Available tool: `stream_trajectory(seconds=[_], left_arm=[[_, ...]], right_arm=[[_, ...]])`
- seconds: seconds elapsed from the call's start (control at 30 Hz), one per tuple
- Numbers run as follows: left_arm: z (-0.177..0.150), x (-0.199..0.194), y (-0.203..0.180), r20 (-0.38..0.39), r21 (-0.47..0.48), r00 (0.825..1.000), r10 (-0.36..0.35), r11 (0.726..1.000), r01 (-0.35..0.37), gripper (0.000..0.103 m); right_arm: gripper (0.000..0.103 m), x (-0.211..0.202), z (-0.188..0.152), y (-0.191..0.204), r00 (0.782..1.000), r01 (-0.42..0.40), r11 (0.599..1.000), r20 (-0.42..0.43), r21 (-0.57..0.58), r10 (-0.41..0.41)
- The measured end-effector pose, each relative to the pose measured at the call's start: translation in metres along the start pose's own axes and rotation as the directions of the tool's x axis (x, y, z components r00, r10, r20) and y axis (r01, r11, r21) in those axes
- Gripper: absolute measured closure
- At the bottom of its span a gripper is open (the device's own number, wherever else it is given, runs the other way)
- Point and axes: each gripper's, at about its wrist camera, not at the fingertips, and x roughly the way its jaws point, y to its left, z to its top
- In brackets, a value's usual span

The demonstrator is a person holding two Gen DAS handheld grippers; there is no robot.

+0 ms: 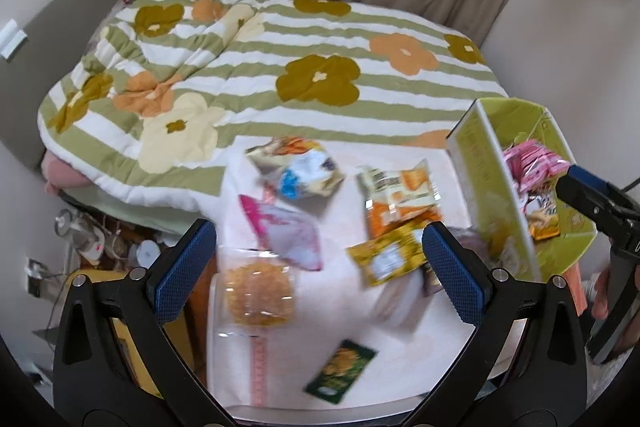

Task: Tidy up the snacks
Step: 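Move both tools back over the remaining snacks on the table, then grasp the pink-white bag with the left tool while the right tool grasps the gold bag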

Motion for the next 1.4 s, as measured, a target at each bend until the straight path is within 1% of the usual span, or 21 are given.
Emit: stream_trajectory(seconds=[0.13,0.27,0.33,0.43,0.57,0.83,1.03,1.13,1.23,1.27,1.33,1.37,1.4], left_arm=[[-0.002,0.017,0.03,-0.037,0.013,0.998,-0.046,0.999,0.046,0.001],[-0.004,0.039,0.05,-0.088,0.044,0.992,-0.092,0.994,0.096,0.001],[-0.005,0.053,0.057,-0.12,0.061,0.987,-0.11,0.991,0.118,0.001],[-0.008,0.079,0.065,-0.183,0.073,0.973,-0.138,0.985,0.154,0.001],[-0.011,0.105,0.065,-0.238,0.089,0.959,-0.154,0.98,0.18,0.001],[-0.014,0.153,0.053,-0.32,0.119,0.934,-0.16,0.971,0.208,0.001],[-0.017,0.184,0.04,-0.367,0.143,0.919,-0.146,0.967,0.211,0.001],[-0.019,0.198,0.036,-0.387,0.145,0.911,-0.14,0.967,0.21,0.001],[-0.02,0.207,0.037,-0.393,0.131,0.909,-0.14,0.97,0.206,0.002],[-0.02,0.209,0.037,-0.389,0.124,0.911,-0.137,0.972,0.199,0.006],[-0.02,0.213,0.038,-0.386,0.133,0.915,-0.118,0.974,0.182,0.016],[-0.02,0.214,0.038,-0.387,0.134,0.915,-0.116,0.975,0.18,0.025],[-0.022,0.217,0.039,-0.396,0.125,0.91,-0.127,0.974,0.19,0.029]], right_arm=[[0.001,0.017,-0.02,0.026,0.997,0.074,0.993,-0.029,0.091,-0.072],[0.001,0.037,-0.043,0.044,0.99,0.136,0.971,-0.066,0.195,-0.126],[0.001,0.044,-0.052,0.049,0.986,0.158,0.96,-0.081,0.233,-0.142],[0.001,0.059,-0.065,0.054,0.982,0.178,0.942,-0.117,0.285,-0.15],[0.001,0.079,-0.082,0.062,0.97,0.216,0.933,-0.17,0.288,-0.172],[0.001,0.113,-0.1,0.062,0.966,0.216,0.92,-0.211,0.327,-0.152],[0.001,0.132,-0.107,0.059,0.97,0.203,0.903,-0.204,0.379,-0.132],[0.001,0.139,-0.109,0.058,0.969,0.211,0.898,-0.203,0.386,-0.14],[0.002,0.145,-0.108,0.058,0.966,0.226,0.893,-0.204,0.389,-0.155],[0.003,0.146,-0.108,0.057,0.966,0.23,0.894,-0.201,0.385,-0.162],[0.004,0.149,-0.106,0.057,0.967,0.233,0.896,-0.191,0.379,-0.171],[0.007,0.15,-0.105,0.057,0.966,0.238,0.896,-0.186,0.375,-0.178],[0.009,0.151,-0.104,0.056,0.965,0.241,0.897,-0.185,0.371,-0.183]])
